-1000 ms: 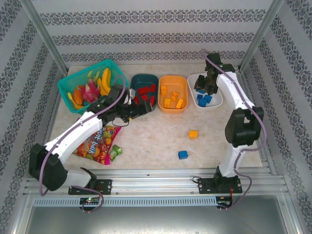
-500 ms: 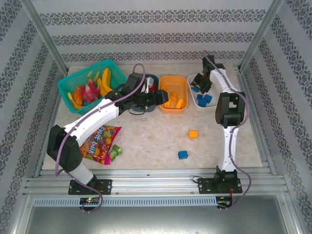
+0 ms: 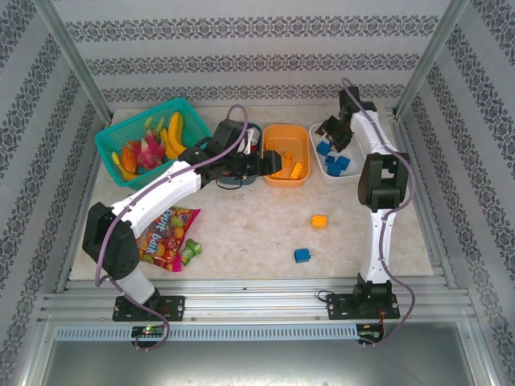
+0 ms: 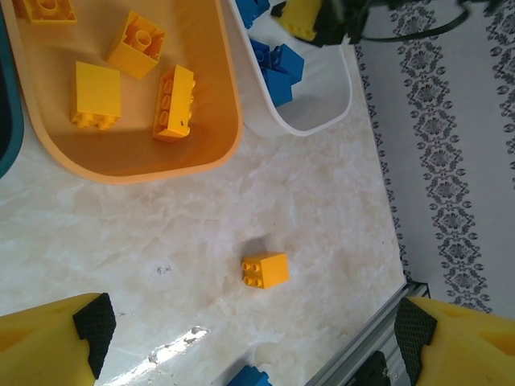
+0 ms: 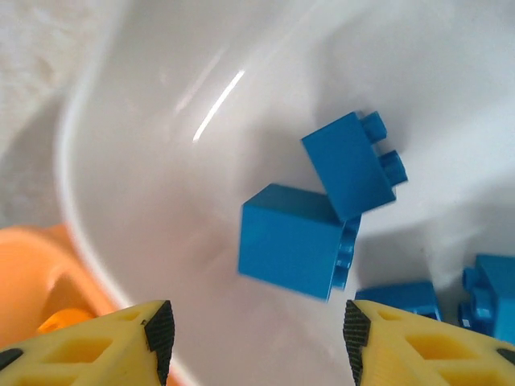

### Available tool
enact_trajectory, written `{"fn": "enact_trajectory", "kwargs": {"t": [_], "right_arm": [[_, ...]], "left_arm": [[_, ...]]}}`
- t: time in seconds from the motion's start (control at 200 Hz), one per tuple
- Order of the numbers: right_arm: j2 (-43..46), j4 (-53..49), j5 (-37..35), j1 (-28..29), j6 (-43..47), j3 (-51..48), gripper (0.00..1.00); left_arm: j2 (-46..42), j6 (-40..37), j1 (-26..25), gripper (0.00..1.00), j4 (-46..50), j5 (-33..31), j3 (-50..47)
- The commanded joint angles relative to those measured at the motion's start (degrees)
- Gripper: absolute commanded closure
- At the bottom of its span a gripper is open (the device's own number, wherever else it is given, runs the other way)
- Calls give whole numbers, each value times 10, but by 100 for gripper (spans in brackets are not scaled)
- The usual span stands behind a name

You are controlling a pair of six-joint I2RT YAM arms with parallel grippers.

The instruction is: Sort the legos into containers by color

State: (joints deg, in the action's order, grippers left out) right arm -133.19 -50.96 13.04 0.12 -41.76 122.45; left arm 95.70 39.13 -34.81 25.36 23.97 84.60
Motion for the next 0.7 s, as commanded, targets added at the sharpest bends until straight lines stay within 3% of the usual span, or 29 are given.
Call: {"fn": "enact_trajectory", "kwargs": {"t": [0.0,0.115,0.345,0.694], "right_arm": [[105,-14,-16,2,15,-12,41],[212,-5,-38,16,16,-107,42],[485,0,-63,52,-10,-385,47],[810,-186,2,87,-9,-611,45]], "left_arm": [[17,-43,-18,8,37,5,33],[41,-63,-31,8,59,9,53],[120,-99,-76,12,120,-10,124],[263,-121,-168,14,187,-89,256]]}}
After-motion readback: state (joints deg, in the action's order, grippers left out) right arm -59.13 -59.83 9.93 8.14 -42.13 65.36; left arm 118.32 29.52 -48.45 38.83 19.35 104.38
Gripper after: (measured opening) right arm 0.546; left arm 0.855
